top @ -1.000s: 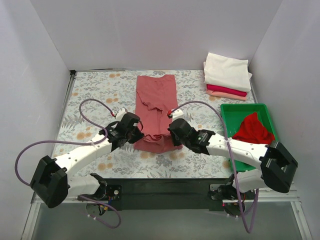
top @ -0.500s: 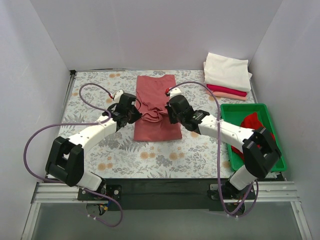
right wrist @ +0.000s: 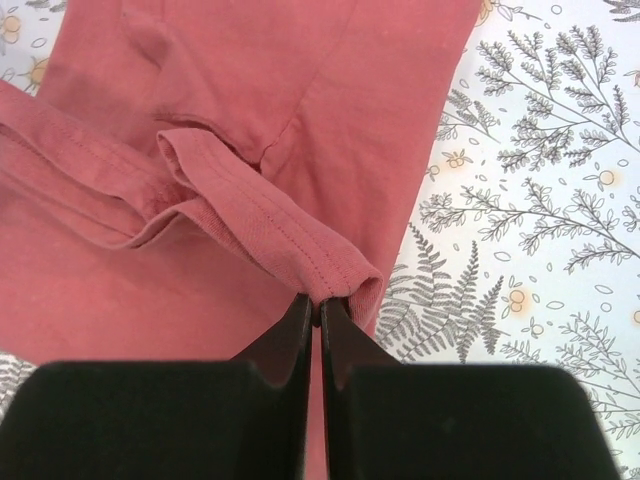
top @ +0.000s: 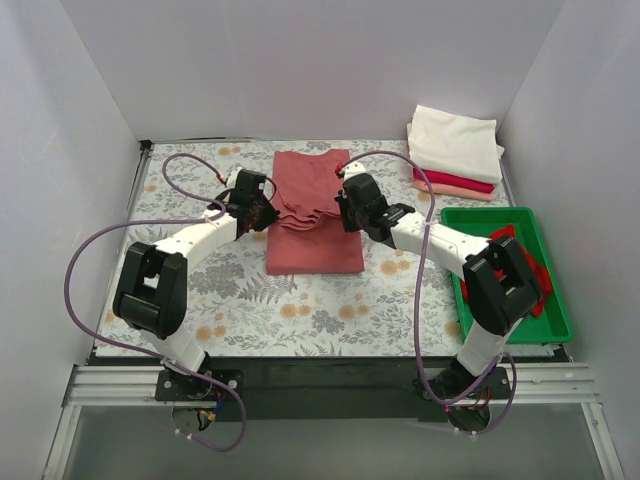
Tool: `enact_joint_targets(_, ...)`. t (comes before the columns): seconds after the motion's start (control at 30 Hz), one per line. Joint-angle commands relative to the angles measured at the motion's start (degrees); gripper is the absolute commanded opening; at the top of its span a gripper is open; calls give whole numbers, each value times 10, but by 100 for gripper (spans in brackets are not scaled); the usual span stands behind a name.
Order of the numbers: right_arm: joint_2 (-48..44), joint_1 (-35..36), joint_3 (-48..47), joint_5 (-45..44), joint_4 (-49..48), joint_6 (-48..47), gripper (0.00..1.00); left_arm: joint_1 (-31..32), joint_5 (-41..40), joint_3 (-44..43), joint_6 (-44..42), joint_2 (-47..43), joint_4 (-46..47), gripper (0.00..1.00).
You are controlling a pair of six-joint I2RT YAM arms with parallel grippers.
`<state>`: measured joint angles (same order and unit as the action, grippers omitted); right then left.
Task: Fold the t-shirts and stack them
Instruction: Fold the tshirt
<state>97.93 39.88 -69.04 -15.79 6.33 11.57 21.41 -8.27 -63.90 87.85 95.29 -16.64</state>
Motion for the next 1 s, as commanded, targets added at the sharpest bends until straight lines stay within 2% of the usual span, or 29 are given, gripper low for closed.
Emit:
enact_joint_targets(0.0, 14, -13, -37, 16, -20, -16, 1, -16, 10, -31, -14, 3, 10, 0)
enact_joint_targets(0.37, 69, -42, -70, 48, -21, -16, 1, -35, 61, -65, -29, 71, 16, 0)
enact_joint_targets(0.43, 80, -44, -73, 52, -21, -13, 4, -36, 57, -68, -30, 77, 14, 1)
enact_joint_targets(0.53, 95, -49, -84, 53, -22, -9, 13, -37, 61, -74, -29, 91, 12, 13)
enact_joint_targets(0.57, 100, -54, -88, 53, -21, -7, 16, -38, 61, -78, -29, 93, 11, 23)
enact_joint_targets(0.67, 115, -67, -108, 63, -20, -2, 42, -40, 61, -88, -33, 99, 7, 58)
enact_joint_targets(0.7, 116, -69, -110, 72, -19, -7, 51, -40, 61, -93, -37, 95, 5, 86)
enact_joint_targets(0.8, 102, -69, -104, 93, -20, -15, 59, -40, 60, -84, -39, 76, 3, 88)
enact_joint_targets(0.97, 42, -69, -39, 139, -21, -9, 64, -40, 63, -25, -29, 1, 6, 90)
